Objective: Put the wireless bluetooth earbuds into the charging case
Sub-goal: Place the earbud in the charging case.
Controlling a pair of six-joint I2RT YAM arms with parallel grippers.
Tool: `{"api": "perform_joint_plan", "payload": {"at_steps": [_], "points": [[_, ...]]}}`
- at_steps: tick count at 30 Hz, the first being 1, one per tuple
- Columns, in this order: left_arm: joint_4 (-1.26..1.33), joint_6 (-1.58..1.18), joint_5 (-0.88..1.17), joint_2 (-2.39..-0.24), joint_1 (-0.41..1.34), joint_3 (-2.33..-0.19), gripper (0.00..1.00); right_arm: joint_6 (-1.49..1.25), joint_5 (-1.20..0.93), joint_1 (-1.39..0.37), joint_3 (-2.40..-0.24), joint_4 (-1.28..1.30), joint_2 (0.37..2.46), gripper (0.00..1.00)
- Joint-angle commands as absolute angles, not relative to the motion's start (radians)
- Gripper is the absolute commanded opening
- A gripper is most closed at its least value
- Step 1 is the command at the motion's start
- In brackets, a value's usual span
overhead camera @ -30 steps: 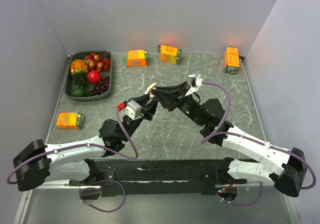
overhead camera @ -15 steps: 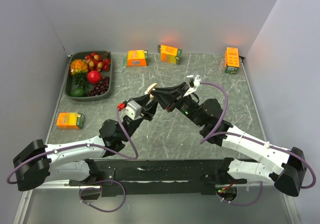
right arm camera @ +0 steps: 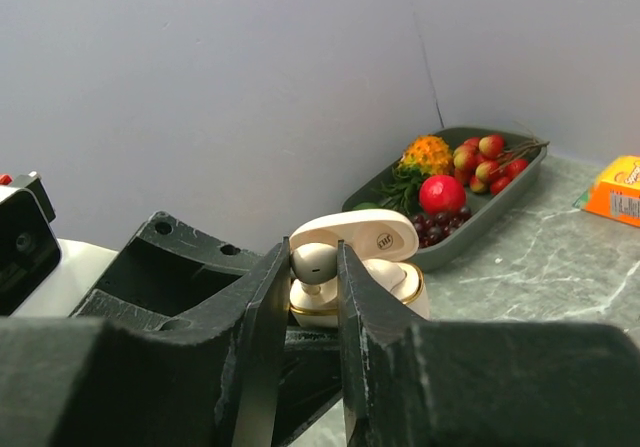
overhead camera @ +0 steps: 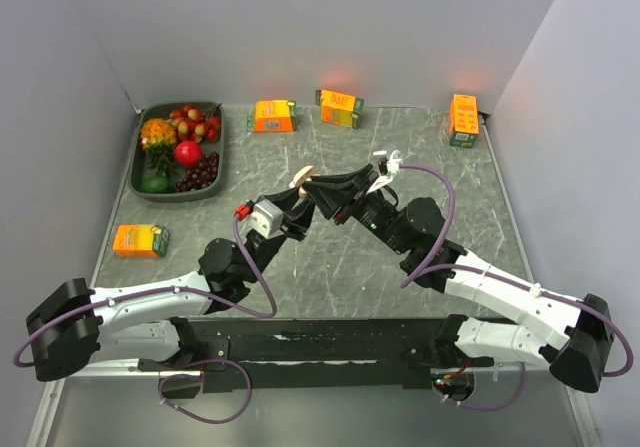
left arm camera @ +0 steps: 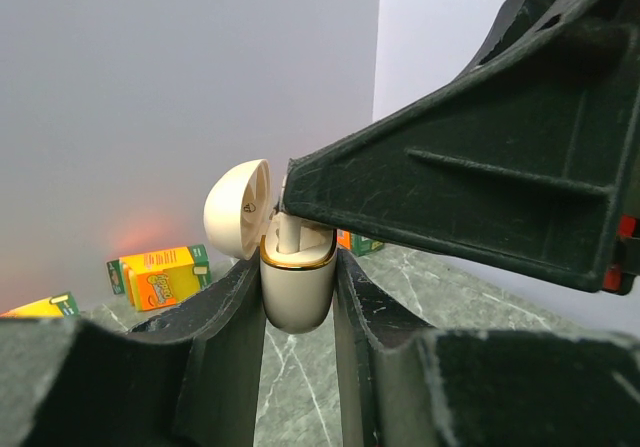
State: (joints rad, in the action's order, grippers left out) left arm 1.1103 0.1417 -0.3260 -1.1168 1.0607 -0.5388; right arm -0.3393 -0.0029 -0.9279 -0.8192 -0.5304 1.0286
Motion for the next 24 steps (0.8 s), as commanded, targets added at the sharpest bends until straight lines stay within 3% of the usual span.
{"api": "perform_joint_plan", "payload": {"at_steps": [1, 17, 24], "points": [[1.177, 0.135, -0.354, -1.106, 1.058, -0.548, 0.01, -0.331, -0.002, -0.943, -0.862, -0.506, 0.999, 0.34], [1.172, 0.124, -0.354, -1.109, 1.058, -0.548, 0.01, -0.292, 0.098, -0.95, -0.89, -0.463, 0.939, 0.59], [1.118, 0.095, -0.316, -1.057, 1.057, -0.517, 0.01, -0.195, 0.187, -0.936, -1.055, -0.2, 0.907, 0.56]]}}
